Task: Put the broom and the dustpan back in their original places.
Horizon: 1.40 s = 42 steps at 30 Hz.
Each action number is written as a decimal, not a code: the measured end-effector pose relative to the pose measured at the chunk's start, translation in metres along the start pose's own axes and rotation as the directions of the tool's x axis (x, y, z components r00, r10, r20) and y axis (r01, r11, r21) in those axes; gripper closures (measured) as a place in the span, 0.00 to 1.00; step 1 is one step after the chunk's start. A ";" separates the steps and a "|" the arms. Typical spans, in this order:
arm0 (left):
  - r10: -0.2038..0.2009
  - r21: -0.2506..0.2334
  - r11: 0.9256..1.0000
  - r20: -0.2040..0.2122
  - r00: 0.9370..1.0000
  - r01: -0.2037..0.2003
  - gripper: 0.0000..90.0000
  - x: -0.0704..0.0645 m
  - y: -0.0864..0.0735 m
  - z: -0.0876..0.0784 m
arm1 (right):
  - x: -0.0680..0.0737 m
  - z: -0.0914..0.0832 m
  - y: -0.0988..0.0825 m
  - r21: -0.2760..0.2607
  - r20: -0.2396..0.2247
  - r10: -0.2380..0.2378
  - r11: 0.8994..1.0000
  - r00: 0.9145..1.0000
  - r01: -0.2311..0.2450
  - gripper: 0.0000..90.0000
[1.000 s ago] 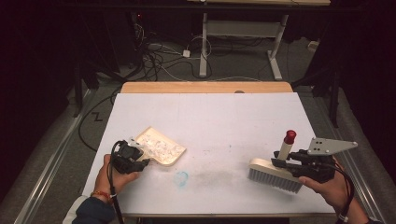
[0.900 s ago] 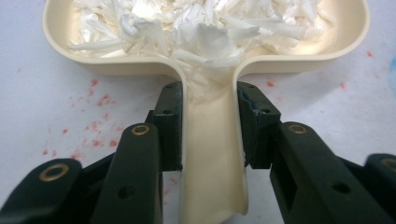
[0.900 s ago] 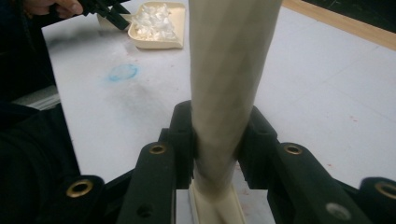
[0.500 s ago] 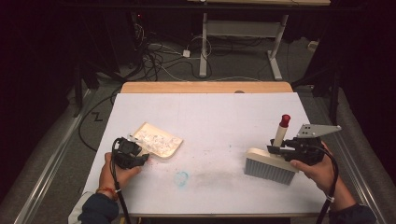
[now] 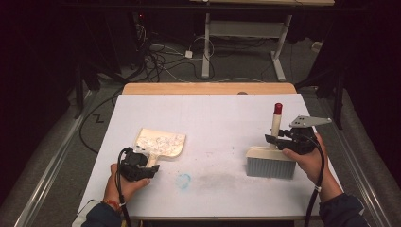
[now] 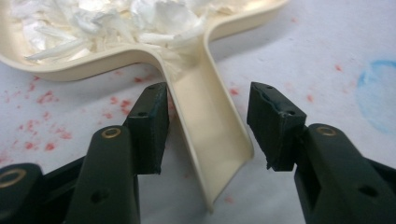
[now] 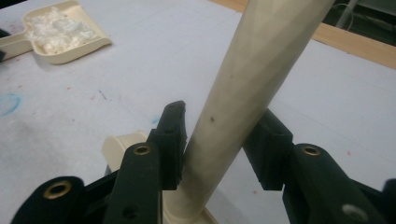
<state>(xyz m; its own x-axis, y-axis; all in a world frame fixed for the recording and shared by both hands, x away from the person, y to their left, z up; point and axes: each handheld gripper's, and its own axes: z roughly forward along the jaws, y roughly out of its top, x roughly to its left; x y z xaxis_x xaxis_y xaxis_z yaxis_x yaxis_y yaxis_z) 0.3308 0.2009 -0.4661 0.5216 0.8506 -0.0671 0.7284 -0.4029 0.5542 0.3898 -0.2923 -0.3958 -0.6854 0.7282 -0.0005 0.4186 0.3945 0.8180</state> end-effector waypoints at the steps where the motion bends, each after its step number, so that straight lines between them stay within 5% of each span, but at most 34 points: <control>1: 0.008 -0.003 1.000 -0.010 1.000 -0.008 0.51 -0.001 -0.001 -0.001 | 0.000 0.002 0.000 0.000 0.009 -0.001 1.000 1.000 0.001 0.68; 13: 0.123 -0.093 0.989 0.044 0.991 -0.118 0.49 -0.009 -0.011 -0.017 | -0.001 0.022 0.008 0.011 0.101 -0.008 1.000 0.995 0.007 0.66; 17: 0.166 -0.182 0.970 0.025 0.986 -0.158 0.41 -0.012 -0.012 -0.025 | -0.003 0.025 0.012 -0.022 0.150 0.008 1.000 0.989 -0.004 0.65; 21: 0.207 -0.286 0.936 -0.026 0.978 -0.206 0.30 -0.018 -0.018 -0.031 | -0.005 0.022 0.019 -0.087 0.213 0.033 0.996 0.976 -0.014 0.63; 23: 0.214 -0.312 0.924 -0.054 0.975 -0.220 0.25 -0.020 -0.021 -0.032 | -0.005 0.020 0.021 -0.105 0.245 0.038 0.994 0.969 -0.012 0.62; 24: 0.216 -0.322 0.920 -0.050 0.975 -0.221 0.25 -0.020 -0.022 -0.032 | -0.004 0.019 0.022 -0.122 0.232 0.046 0.992 0.972 -0.018 0.62; 34: 0.244 -0.326 0.910 -0.076 0.967 -0.255 0.22 -0.024 -0.029 -0.025 | 0.008 0.005 0.026 -0.195 0.258 -0.017 0.978 0.966 0.070 0.49; 42: 0.252 -0.315 0.911 -0.083 0.964 -0.265 0.22 -0.024 -0.029 -0.023 | 0.018 -0.005 0.029 -0.250 0.253 -0.050 0.961 0.966 0.116 0.37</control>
<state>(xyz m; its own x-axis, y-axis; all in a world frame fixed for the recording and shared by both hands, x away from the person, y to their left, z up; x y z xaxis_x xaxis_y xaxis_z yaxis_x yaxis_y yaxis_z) 0.2865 0.2002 -0.4616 0.6496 0.7466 0.1437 0.3854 -0.4862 0.7843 0.3862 -0.2709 -0.3691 -0.5323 0.8256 -0.1874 0.1739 0.3233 0.9302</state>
